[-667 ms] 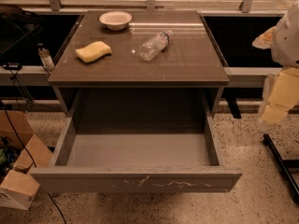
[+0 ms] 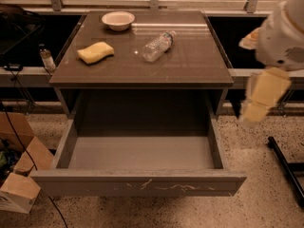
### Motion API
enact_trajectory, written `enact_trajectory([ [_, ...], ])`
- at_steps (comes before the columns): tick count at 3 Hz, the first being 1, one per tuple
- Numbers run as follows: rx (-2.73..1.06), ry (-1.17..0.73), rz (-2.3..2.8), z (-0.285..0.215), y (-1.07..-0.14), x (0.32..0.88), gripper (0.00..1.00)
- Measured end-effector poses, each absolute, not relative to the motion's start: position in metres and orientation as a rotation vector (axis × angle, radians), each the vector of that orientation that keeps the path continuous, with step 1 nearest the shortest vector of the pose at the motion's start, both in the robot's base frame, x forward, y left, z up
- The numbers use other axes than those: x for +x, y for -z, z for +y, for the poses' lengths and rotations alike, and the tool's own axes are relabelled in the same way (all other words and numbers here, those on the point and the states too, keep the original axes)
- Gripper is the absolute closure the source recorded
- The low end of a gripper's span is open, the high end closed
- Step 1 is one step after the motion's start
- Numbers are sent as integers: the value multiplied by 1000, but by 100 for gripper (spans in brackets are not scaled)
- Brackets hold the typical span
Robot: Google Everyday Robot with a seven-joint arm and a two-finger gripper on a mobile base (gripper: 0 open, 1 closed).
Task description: Place sponge into top drawer
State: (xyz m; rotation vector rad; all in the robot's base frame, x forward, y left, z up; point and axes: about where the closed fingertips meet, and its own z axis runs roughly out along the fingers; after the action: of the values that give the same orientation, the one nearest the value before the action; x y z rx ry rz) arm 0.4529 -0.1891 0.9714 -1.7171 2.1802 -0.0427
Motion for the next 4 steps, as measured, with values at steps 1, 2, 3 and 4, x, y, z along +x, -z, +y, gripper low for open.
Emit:
enact_trajectory([
  [1,-1714,-29,2089,-145,-965,477,0],
  [2,-1692,-138,1991,-99,-964,510,0],
  [3,-1673,-283,1910,-52,-959,558,0],
  [4,-1699,-341,1854,-13,-959,600,0],
])
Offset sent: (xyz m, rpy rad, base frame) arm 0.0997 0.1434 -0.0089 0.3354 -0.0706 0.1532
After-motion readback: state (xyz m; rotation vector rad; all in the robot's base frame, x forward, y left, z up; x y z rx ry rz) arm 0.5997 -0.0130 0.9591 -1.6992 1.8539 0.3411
